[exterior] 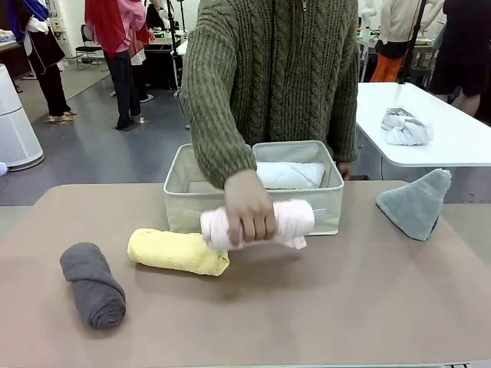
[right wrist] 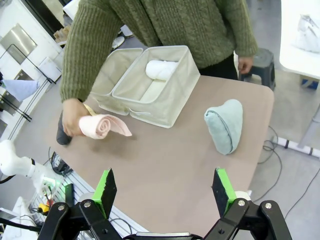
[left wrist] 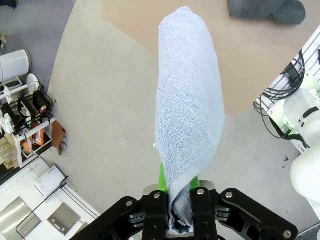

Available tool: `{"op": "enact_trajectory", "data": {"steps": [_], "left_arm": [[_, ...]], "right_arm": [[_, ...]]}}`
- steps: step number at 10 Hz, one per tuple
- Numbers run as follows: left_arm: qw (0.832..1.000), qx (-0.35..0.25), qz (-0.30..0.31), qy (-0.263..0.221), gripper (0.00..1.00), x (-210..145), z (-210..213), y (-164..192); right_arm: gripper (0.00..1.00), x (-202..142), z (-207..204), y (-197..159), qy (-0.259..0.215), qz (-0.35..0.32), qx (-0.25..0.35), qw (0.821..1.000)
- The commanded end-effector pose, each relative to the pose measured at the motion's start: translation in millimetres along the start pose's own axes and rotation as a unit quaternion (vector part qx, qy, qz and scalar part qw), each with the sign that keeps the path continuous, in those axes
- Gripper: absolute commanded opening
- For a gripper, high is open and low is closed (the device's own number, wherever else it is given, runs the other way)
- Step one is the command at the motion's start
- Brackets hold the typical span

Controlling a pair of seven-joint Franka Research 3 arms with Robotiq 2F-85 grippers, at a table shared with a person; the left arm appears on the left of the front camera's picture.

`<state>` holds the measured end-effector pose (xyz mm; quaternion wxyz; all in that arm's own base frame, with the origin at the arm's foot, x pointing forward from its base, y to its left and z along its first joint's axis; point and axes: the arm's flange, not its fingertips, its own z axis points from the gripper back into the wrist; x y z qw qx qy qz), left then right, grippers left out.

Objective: Sort the towels based on their folding style.
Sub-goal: Pick up one triangle-folded towel and place it in the left Fabric basket.

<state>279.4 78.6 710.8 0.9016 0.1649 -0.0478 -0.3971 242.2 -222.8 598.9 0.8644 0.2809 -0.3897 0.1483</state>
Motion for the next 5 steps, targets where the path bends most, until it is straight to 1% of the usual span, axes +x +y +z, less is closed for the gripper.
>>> {"op": "enact_trajectory", "data": {"steps": [1,5], "left_arm": [[1.000,0.000,0.006,-0.006,0.16,10.5,8.7,0.1],[1.000,0.004,-0.003,0.000,0.16,26.0,15.2,5.1]], "right_arm": [[1.00,0.6,-1.3,-0.3,-0.009,0.005,0.004,1.000],[1.00,0.6,-1.3,-0.3,-0.009,0.005,0.004,1.000]]}}
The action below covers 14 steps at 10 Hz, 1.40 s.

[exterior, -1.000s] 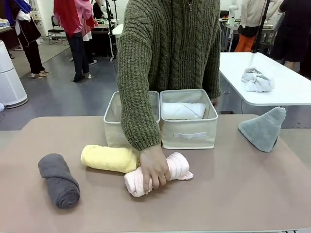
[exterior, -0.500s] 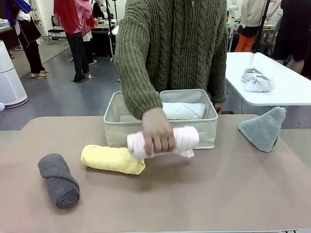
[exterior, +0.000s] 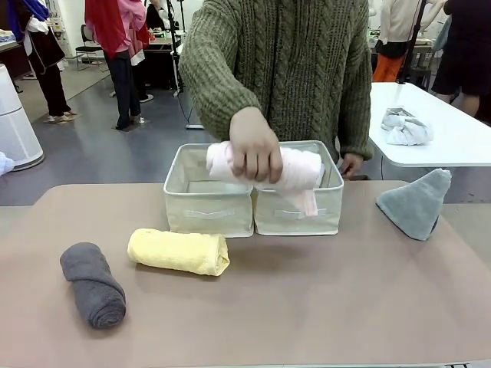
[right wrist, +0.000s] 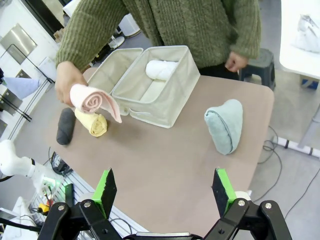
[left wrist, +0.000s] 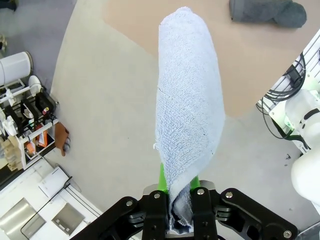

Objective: Sort the towels based on their folding style.
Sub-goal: Pick up one triangle-folded towel and place it in the left Fabric basket.

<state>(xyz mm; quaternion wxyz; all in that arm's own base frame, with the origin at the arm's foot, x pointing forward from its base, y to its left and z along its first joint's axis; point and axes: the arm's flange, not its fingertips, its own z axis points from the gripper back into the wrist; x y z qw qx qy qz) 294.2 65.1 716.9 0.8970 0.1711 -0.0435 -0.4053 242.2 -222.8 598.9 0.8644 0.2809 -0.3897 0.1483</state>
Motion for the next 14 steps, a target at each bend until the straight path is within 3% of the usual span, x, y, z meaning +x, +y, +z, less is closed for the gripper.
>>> {"op": "enact_trajectory", "data": {"steps": [1,5,9,10,11,12,14], "left_arm": [[1.000,0.002,0.001,-0.006,0.16,13.4,12.8,1.6],[0.996,0.029,-0.078,-0.023,0.16,73.9,39.2,-10.8],[0.983,-0.040,-0.171,-0.057,0.16,170.1,47.5,-37.9],[0.982,-0.056,-0.172,-0.047,0.16,182.6,40.9,-40.2],[0.983,-0.061,-0.167,-0.046,0.16,165.8,33.5,-34.3],[0.984,-0.037,-0.163,-0.054,0.16,179.9,33.9,-52.0],[0.984,-0.037,-0.163,-0.054,0.16,179.9,33.9,-52.0]], "right_arm": [[1.00,0.6,-1.3,-0.3,-0.009,0.005,0.004,1.000],[1.00,0.6,-1.3,-0.3,-0.009,0.005,0.004,1.000],[1.00,0.6,-1.3,-0.3,-0.009,0.005,0.004,1.000],[1.00,0.6,-1.3,-0.3,-0.009,0.005,0.004,1.000],[1.00,0.6,-1.3,-0.3,-0.009,0.005,0.004,1.000],[1.00,0.6,-1.3,-0.3,-0.009,0.005,0.004,1.000],[1.00,0.6,-1.3,-0.3,-0.009,0.005,0.004,1.000]]}}
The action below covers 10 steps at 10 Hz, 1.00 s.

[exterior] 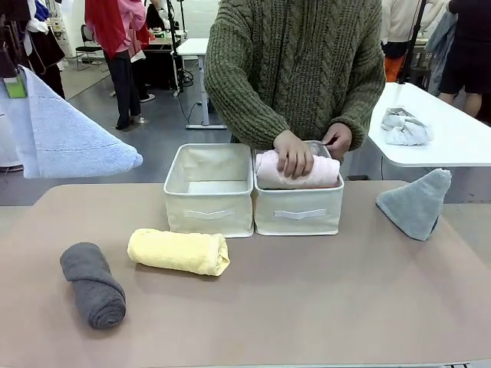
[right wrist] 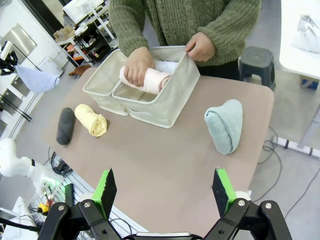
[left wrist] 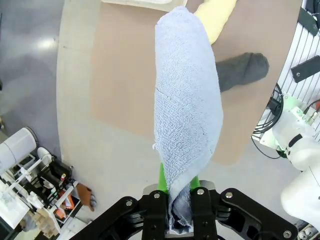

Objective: Sort the towels based on their folding style.
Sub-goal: Pick up one triangle-folded towel and place it in the left Fabric basket.

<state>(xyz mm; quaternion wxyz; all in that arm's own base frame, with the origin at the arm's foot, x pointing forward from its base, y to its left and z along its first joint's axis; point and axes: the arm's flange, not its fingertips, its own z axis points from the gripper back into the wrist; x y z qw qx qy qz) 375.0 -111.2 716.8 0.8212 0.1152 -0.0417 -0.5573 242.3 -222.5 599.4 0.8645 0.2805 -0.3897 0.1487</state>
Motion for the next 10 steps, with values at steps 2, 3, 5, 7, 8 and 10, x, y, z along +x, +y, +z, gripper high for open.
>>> {"op": "enact_trajectory", "data": {"steps": [2,3,5,7,8,10], "left_arm": [[1.000,0.008,0.001,-0.002,0.16,-3.7,3.8,-3.3],[1.000,0.002,0.000,0.000,0.16,-0.4,1.8,-1.2],[0.994,0.039,-0.104,-0.009,0.16,53.8,13.7,2.2],[0.988,0.034,-0.154,-0.001,0.16,107.9,-6.0,13.6],[0.984,0.033,-0.173,-0.002,0.16,130.0,-16.8,18.0],[0.976,0.026,-0.217,-0.018,0.16,173.2,-32.9,30.1]], "right_arm": [[1.00,0.2,-1.4,-0.7,-0.009,0.005,0.004,1.000],[1.00,0.2,-1.4,-0.7,-0.009,0.005,0.004,1.000],[1.00,0.2,-1.4,-0.7,-0.009,0.005,0.004,1.000],[1.00,0.2,-1.4,-0.7,-0.009,0.005,0.004,1.000],[1.00,0.2,-1.4,-0.7,-0.009,0.005,0.004,1.000],[1.00,0.2,-1.4,-0.7,-0.009,0.005,0.004,1.000]]}}
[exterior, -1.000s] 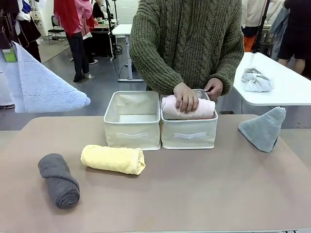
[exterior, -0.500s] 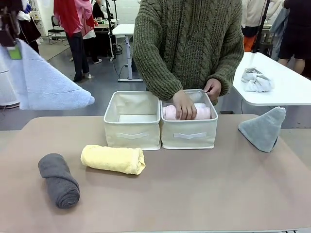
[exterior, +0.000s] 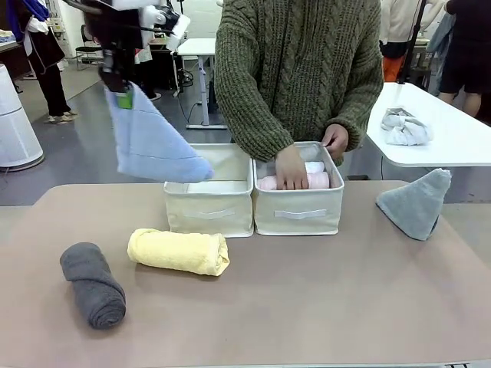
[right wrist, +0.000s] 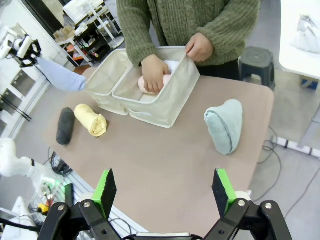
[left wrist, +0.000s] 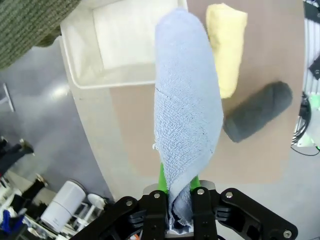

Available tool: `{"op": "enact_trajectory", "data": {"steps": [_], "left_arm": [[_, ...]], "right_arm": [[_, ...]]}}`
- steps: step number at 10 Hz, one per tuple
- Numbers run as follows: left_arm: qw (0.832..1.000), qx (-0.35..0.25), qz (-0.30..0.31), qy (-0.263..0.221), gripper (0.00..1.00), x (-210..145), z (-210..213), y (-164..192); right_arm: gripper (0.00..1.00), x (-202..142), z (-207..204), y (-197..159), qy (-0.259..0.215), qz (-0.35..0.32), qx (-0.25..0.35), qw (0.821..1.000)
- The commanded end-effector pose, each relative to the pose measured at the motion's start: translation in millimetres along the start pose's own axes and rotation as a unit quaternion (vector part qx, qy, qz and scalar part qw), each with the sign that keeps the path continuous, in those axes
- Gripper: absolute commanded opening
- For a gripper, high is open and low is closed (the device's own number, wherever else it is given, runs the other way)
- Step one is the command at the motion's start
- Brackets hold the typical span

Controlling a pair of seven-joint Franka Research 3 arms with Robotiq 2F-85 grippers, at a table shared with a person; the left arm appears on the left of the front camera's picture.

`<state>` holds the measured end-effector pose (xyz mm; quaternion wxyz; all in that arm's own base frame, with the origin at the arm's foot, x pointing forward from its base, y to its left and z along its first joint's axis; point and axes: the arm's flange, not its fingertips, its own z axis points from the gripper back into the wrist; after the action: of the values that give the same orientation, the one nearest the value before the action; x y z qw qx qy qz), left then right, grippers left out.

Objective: Sort the towels based on their folding style.
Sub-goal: Pick up one triangle-folded towel and place it in the left Fabric basket.

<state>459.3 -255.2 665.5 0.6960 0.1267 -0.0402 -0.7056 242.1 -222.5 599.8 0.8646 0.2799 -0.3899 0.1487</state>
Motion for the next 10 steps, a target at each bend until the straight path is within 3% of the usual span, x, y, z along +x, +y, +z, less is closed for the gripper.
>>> {"op": "enact_trajectory", "data": {"steps": [1,6,10], "left_arm": [[0.999,0.009,-0.032,-0.005,0.16,11.1,4.4,26.0],[0.999,-0.014,-0.033,-0.030,0.16,54.0,-42.8,65.0],[0.999,-0.036,-0.030,-0.024,0.16,70.2,-95.6,70.8]], "right_arm": [[1.00,0.0,-1.7,-0.9,-0.009,0.005,0.005,1.000],[1.00,0.0,-1.7,-0.9,-0.009,0.005,0.005,1.000],[1.00,0.0,-1.7,-0.9,-0.009,0.005,0.005,1.000]]}}
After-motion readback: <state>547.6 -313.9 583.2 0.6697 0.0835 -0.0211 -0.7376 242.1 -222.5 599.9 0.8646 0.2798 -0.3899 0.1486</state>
